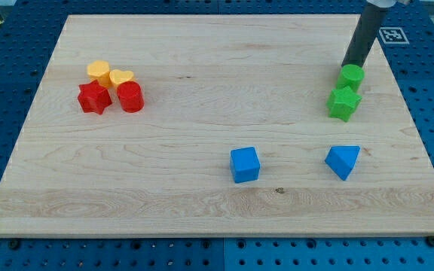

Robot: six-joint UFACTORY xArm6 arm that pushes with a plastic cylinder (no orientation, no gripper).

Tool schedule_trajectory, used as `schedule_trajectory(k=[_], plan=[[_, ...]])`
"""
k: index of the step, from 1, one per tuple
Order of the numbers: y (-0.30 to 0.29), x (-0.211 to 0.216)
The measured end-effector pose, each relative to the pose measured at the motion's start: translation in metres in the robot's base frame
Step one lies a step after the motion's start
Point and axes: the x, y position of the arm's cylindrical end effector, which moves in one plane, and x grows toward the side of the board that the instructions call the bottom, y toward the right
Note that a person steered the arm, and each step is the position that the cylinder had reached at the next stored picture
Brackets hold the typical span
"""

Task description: Move your arm to the blue cube

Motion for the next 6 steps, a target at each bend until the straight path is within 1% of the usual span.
schedule_trajectory(k=[1, 2, 3, 4, 6], plan=[[0.0, 0.021], [-0.037, 0.005], [-0.116, 0.0], [-0.173, 0.018], [-0.247, 0.081]])
